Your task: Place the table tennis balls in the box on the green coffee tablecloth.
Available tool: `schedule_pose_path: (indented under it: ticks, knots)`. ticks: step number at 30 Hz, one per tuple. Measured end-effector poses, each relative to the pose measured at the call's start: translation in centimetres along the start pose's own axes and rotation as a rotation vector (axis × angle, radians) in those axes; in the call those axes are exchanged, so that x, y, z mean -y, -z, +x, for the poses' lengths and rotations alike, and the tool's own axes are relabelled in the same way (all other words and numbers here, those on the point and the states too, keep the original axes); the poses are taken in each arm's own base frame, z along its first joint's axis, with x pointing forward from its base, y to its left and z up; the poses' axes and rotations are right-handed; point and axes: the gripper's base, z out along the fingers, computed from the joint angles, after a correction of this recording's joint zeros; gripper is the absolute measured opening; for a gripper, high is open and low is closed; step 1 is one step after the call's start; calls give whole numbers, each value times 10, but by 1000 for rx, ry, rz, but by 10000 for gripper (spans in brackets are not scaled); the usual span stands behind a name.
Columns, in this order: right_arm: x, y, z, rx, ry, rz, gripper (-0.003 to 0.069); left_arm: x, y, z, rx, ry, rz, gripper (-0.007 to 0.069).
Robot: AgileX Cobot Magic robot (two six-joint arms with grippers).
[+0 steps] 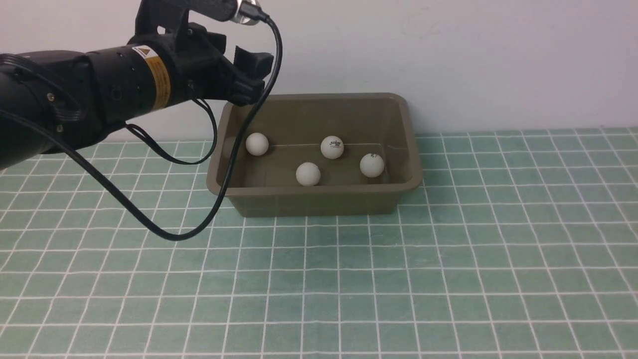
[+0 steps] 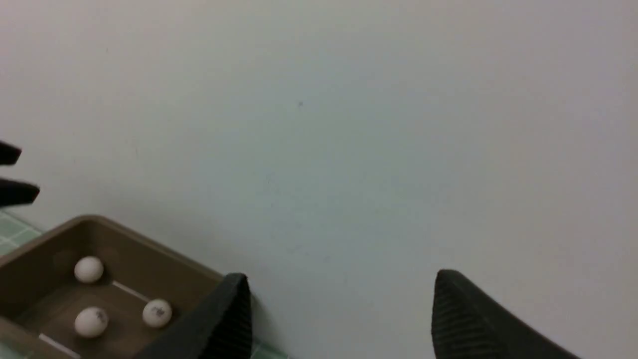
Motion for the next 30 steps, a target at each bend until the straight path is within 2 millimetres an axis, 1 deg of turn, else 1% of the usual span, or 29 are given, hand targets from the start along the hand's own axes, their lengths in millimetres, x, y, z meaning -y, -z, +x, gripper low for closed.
schedule_pose_path:
  ticks: [1, 2, 5, 7, 11, 12, 13, 16, 19, 21, 25, 28, 30]
  knots:
    - [-5, 7, 16, 38, -33, 9, 447, 1, 0, 0, 2, 2, 8, 520]
    - [-8, 10, 28, 57, -53, 17, 447, 1, 0, 0, 3, 1, 14, 520]
    - [-13, 18, 49, 111, -91, 40, 447, 2, 0, -1, 6, 0, 26, 520]
    - [-15, 20, 60, 124, -99, 51, 447, 3, 0, -1, 9, 0, 36, 520]
    - [-18, 20, 74, 118, -104, 56, 447, 5, 0, -1, 14, -2, 59, 520]
    - [-20, 19, 82, 102, -106, 54, 447, 6, 0, -1, 16, -2, 67, 520]
    - [-20, 19, 83, 99, -106, 53, 447, 6, 0, -1, 16, 0, 67, 520]
    - [-24, 15, 100, 48, -109, 43, 447, 6, 0, -2, 16, 15, 70, 520]
    - [-27, 13, 110, 12, -110, 33, 447, 8, 0, -2, 19, 19, 86, 520]
    - [-28, 12, 113, -1, -111, 29, 447, 8, 0, -2, 21, 19, 93, 520]
    - [-34, 10, 132, -90, -114, -2, 447, 9, 0, -2, 21, 21, 98, 520]
    - [-37, 10, 140, -149, -116, -28, 447, 10, 1, -2, 24, 35, 112, 520]
    - [-38, 11, 142, -168, -116, -38, 447, 11, 1, -2, 24, 41, 118, 520]
